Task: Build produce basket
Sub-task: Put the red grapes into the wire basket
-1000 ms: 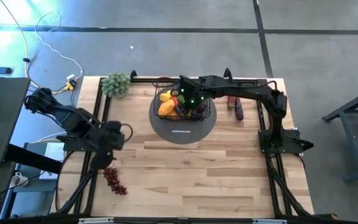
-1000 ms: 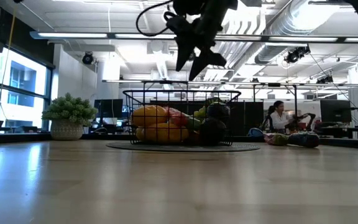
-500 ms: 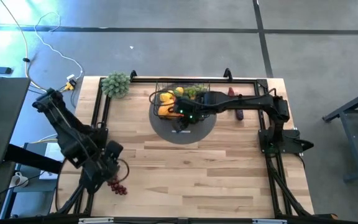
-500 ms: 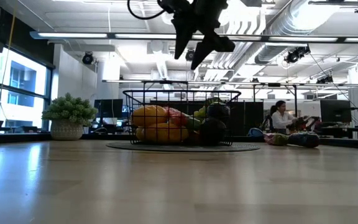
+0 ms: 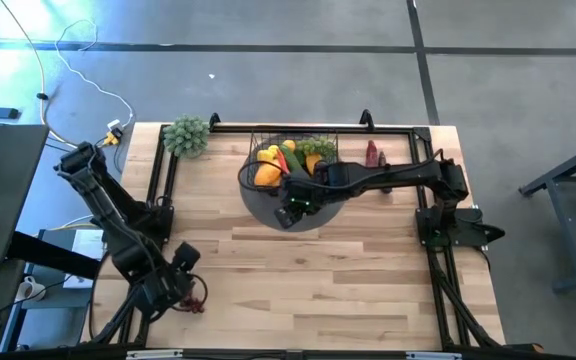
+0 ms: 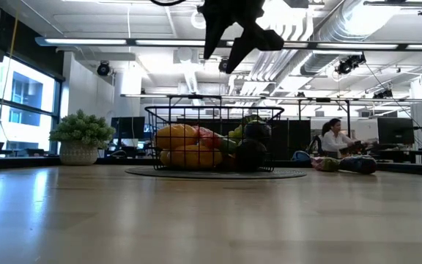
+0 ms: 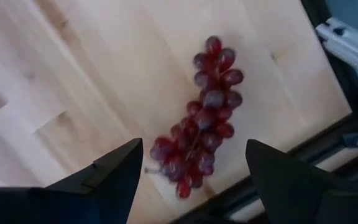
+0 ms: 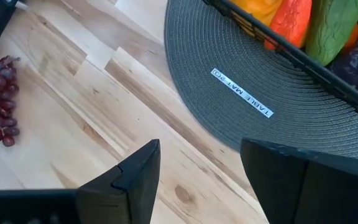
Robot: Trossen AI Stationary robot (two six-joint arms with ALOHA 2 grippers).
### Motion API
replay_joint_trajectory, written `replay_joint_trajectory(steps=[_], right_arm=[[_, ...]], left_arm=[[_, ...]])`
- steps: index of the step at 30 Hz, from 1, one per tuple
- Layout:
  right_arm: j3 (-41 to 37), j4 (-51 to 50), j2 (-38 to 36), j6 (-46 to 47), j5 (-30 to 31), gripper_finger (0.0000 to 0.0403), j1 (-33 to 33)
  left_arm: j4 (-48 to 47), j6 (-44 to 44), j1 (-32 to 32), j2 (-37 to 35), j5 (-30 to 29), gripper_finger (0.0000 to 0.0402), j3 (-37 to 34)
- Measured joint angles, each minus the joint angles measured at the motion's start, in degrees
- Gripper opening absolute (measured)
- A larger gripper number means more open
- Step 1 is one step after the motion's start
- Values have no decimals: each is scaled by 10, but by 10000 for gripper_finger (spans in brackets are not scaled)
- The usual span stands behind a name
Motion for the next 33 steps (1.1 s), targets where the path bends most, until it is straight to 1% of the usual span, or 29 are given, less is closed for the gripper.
replay_joint_trajectory(steps=[5, 9, 15, 18, 21, 26, 33], right_arm=[[0, 0, 0, 1, 1, 204, 1], [0, 0, 0, 0, 1, 204, 1], [0, 0, 0, 0, 1, 204, 1], [0, 0, 0, -1, 1, 204, 1], [0, 0, 0, -1, 1, 204, 1], [0, -3, 0, -2, 1, 204, 1], [0, -8, 0, -6, 8, 204, 1]], left_arm=[[80, 11, 0, 0, 18, 274, -47], [119, 7, 0, 0, 26, 274, -84], [173, -1, 0, 0, 54, 274, -136], [199, -10, 0, 7, 59, 274, -154], [202, -11, 0, 25, 61, 274, -164], [204, -18, 4, 72, 87, 274, -174], [208, -40, 5, 126, 89, 268, -172]])
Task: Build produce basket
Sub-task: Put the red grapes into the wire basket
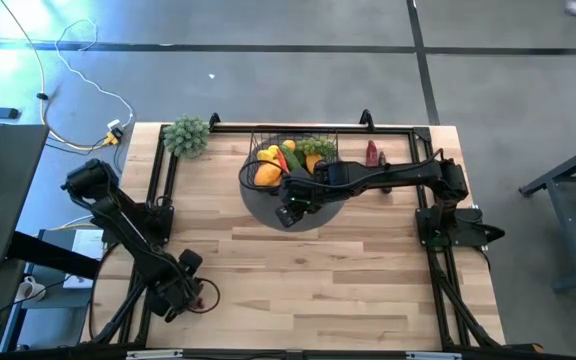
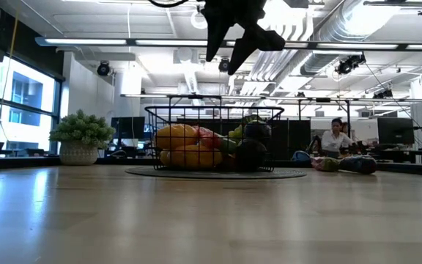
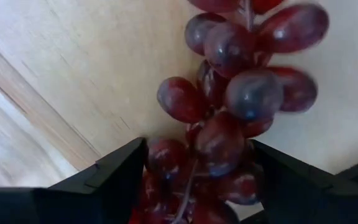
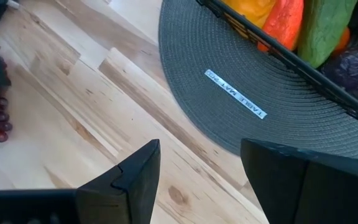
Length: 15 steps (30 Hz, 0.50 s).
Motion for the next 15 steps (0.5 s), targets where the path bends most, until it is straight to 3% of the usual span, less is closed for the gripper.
replay_joint_trajectory(steps=[5, 15], right_arm=[[0, -8, 0, 0, 2, 204, 0], [0, -5, 0, -29, -5, 204, 0]], left_arm=[[-2, -14, 0, 2, -4, 219, 3], [9, -28, 28, -6, 2, 60, 19]])
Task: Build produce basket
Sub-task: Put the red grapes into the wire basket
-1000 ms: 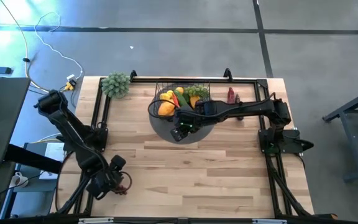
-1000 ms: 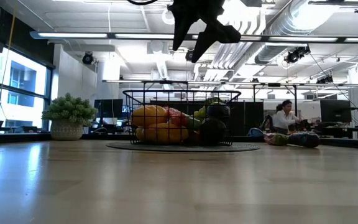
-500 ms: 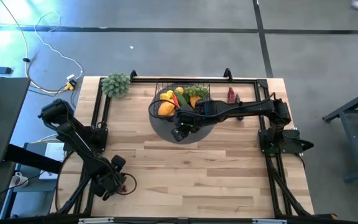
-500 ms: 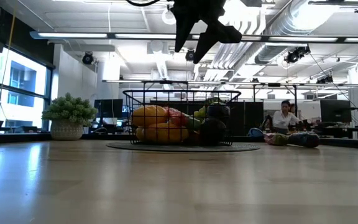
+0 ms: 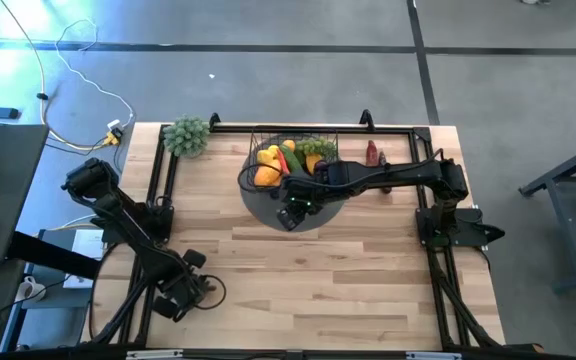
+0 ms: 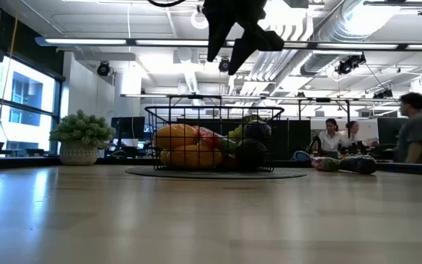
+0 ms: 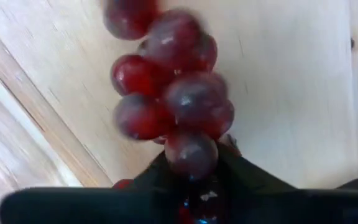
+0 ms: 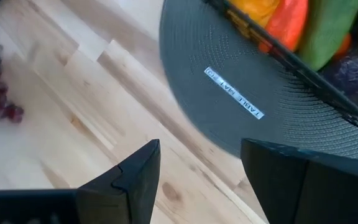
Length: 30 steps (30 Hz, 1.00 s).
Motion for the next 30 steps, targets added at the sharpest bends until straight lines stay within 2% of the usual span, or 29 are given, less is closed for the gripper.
replay_joint_trajectory(steps=[3, 5, 10, 18, 30], right_arm=[[0, 0, -1, -18, -32, 204, 0], [0, -1, -4, -29, -41, 204, 0], [0, -1, -23, -46, -45, 204, 0], [0, -3, -55, -82, -41, 204, -12], [0, 3, -64, -166, -137, 204, -51]], left_arm=[[3, 4, 16, 0, 2, 17, 0], [5, 13, 29, 0, 2, 10, 0], [7, 24, 61, -18, 2, 20, 0], [9, 45, 131, -91, 2, 7, 1], [27, 45, 264, -201, 1, 10, 1]])
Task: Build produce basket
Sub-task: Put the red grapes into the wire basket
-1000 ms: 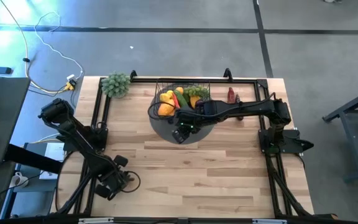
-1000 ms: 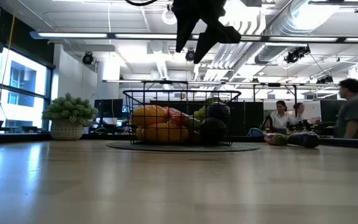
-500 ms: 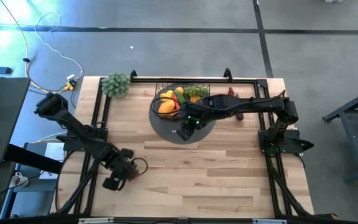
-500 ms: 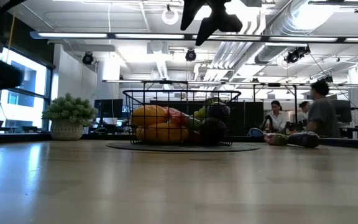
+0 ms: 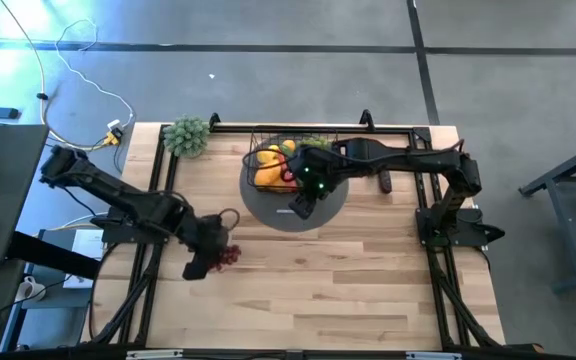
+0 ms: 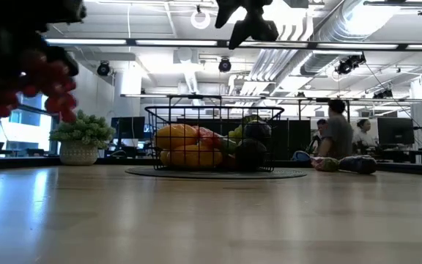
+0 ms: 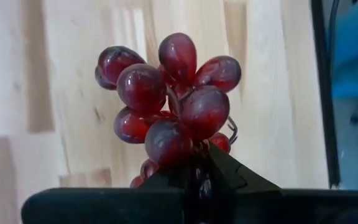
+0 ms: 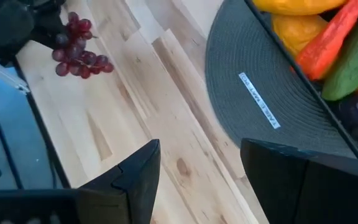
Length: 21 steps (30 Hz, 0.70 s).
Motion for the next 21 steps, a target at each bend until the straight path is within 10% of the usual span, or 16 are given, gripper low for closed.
replay_joint_trajectory(steps=[9, 21], right_arm=[[0, 27, 0, -100, -92, 204, -29], [0, 56, 0, -228, -47, 214, -43]], left_arm=[[61, -2, 79, -47, -1, 10, 0], [184, -22, 157, -50, -1, 10, 0]])
